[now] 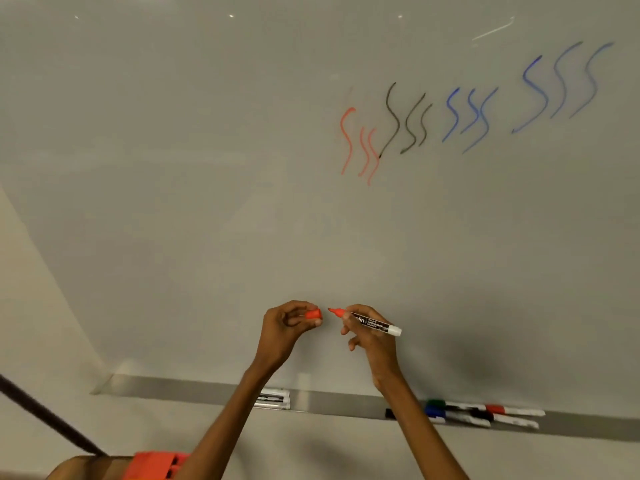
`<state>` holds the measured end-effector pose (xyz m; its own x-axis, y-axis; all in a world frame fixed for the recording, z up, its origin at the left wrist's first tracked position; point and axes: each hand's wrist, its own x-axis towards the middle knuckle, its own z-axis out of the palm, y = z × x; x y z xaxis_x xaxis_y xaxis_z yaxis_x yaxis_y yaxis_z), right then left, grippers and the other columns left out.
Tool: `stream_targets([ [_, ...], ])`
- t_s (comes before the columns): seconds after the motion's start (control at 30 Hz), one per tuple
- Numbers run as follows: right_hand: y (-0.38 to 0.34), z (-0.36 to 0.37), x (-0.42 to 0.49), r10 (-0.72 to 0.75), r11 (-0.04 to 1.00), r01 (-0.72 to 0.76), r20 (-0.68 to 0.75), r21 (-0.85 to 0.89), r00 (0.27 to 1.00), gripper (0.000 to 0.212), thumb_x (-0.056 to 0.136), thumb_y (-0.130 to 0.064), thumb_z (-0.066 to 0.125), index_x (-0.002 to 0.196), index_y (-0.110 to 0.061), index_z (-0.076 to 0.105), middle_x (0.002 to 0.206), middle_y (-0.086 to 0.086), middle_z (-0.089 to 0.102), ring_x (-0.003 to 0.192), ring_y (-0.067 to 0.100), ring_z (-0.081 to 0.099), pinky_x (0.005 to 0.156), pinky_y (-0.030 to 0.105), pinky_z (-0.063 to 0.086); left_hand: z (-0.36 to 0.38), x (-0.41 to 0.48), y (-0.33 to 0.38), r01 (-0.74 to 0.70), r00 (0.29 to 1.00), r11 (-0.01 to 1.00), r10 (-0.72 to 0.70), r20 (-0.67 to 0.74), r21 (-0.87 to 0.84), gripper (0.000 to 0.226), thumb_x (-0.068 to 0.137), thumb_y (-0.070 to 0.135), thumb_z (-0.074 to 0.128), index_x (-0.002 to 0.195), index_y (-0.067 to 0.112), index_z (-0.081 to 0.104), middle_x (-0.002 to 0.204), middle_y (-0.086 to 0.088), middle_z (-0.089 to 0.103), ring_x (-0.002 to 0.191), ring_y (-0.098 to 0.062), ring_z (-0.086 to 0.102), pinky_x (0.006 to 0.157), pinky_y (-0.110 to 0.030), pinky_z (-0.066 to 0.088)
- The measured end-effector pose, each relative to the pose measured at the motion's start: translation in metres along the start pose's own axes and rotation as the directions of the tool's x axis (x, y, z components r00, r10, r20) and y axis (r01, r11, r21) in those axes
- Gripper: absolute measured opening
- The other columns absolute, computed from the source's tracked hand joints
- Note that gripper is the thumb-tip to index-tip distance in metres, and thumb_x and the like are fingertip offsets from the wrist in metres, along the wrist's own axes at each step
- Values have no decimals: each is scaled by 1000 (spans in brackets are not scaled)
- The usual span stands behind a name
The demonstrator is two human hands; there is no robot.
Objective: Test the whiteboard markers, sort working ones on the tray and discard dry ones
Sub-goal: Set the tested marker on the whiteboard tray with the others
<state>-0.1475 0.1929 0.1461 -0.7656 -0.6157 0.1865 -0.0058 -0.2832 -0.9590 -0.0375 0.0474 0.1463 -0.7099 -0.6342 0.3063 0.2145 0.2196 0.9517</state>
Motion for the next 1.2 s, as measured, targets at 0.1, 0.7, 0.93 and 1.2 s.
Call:
stream_targets([
  [0.1,10,0,1,34,999,-34,13,-16,999,13,87,-11,68,99,-6,68,79,14,68,71,21,62,51,30,44,0,-5,-6,-15,1000,999,14,26,39,22,76,0,76,97,1,70,90,-10,75,88,-25,72,83,-32,57],
  [0.7,24,2,5,141,990,-141,8,15,990,13,84,-13,73,84,0,72,66,16,66,57,23,60,48,27,48,5,-12,-24,-321,926,802,154,344,504,22,100,26,49,98,15,69,83,3,69,77,-9,66,73,-30,55],
  [0.93,42,2,-5,240,971,-239,-37,19,970,16,83,-15,74,84,1,72,63,13,67,54,20,61,49,26,51,6,-26,-48,-385,918,696,221,329,606,29,98,32,46,91,13,67,75,2,63,65,-9,56,62,-24,46],
  [1.2,89,-26,-4,449,892,-449,-22,-57,893,23,83,-29,74,100,-14,73,91,7,75,74,18,70,59,28,53,-24,-19,-83,-230,945,618,-44,325,752,29,93,40,58,115,26,69,96,3,73,83,-15,64,73,-33,51],
])
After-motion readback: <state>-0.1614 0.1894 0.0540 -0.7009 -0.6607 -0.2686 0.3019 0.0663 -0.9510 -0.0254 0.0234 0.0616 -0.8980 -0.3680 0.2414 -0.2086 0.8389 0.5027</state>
